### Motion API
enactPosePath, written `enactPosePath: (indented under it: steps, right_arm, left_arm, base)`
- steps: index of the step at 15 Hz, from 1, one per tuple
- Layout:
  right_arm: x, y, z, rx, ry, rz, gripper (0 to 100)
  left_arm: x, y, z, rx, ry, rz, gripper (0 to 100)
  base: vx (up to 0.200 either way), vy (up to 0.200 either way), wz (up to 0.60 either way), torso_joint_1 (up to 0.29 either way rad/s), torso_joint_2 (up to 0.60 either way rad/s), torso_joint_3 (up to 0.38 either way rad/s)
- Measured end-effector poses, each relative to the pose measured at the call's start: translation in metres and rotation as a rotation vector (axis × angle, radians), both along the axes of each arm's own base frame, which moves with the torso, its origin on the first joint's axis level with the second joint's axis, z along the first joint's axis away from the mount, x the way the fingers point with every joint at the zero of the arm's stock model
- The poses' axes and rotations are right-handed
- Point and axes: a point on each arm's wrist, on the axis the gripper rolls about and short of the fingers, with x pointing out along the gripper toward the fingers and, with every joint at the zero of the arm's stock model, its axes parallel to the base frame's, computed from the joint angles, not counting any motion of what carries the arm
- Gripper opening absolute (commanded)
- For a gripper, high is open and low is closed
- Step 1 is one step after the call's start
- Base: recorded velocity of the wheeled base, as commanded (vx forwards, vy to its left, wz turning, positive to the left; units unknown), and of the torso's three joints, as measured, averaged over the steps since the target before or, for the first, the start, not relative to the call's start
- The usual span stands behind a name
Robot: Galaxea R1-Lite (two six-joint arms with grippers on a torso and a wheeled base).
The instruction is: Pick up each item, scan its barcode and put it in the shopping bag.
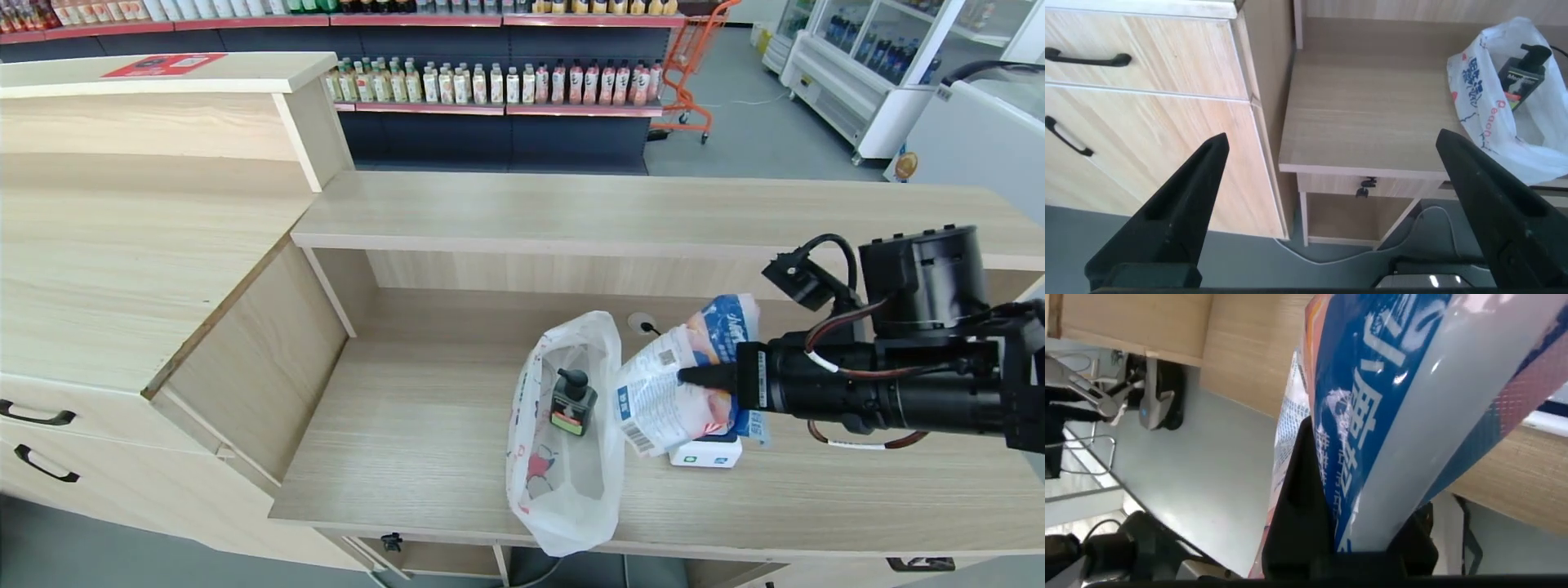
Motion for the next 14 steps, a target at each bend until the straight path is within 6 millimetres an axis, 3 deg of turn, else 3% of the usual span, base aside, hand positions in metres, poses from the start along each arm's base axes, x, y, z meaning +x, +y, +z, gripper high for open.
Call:
enactPosePath:
  steps: [8, 14]
  right_arm:
    - [0.02, 0.021, -0.058, -0.156, 0.128, 0.025, 0]
    - [0.046, 0.057, -0.087, -0.192, 0.089, 0.028, 0]
  left_arm:
    - [0.0, 0.0, 0.0, 0.0, 0.0, 0.0, 100]
    - [0.0, 0.0, 0.0, 0.0, 0.0, 0.0, 100]
  base:
    - [0.0, 0.0, 0.0, 0.0, 0.0, 0.0]
    - [0.0, 0.0, 0.0, 0.0, 0.0, 0.0]
